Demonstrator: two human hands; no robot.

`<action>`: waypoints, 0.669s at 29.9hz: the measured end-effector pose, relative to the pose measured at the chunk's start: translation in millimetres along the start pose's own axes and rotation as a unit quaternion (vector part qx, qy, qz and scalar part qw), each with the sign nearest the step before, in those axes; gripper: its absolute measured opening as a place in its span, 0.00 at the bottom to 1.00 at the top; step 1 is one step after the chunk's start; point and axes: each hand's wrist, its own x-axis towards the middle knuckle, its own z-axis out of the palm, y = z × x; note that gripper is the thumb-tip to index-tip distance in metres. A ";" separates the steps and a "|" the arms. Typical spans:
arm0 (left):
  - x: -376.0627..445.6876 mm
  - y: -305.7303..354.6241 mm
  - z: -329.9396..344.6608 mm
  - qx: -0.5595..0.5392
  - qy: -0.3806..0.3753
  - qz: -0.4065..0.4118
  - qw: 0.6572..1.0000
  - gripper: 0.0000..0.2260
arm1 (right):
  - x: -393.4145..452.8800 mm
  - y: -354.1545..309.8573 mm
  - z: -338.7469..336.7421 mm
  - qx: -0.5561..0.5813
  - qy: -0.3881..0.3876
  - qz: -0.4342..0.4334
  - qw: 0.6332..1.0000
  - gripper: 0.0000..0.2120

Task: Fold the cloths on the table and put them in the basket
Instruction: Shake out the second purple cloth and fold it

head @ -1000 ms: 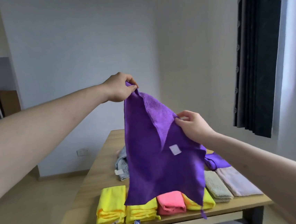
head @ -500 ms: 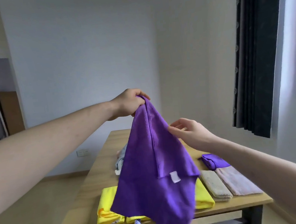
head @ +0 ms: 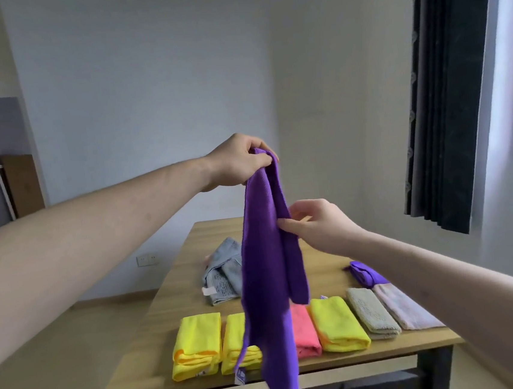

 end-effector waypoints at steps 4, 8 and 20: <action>0.1 -9.1 -10.5 0.021 0.015 -0.001 1.000 0.07 | 1.6 13.5 -8.3 -0.060 0.017 0.016 0.998 0.08; 0.7 -30.0 -18.2 0.049 0.027 -0.019 0.998 0.12 | 2.5 31.8 -25.2 -0.143 0.025 0.032 0.989 0.07; 7.6 -65.2 -26.8 0.064 0.057 -0.097 0.992 0.10 | 39.9 56.6 -68.1 -0.221 0.077 0.101 0.967 0.05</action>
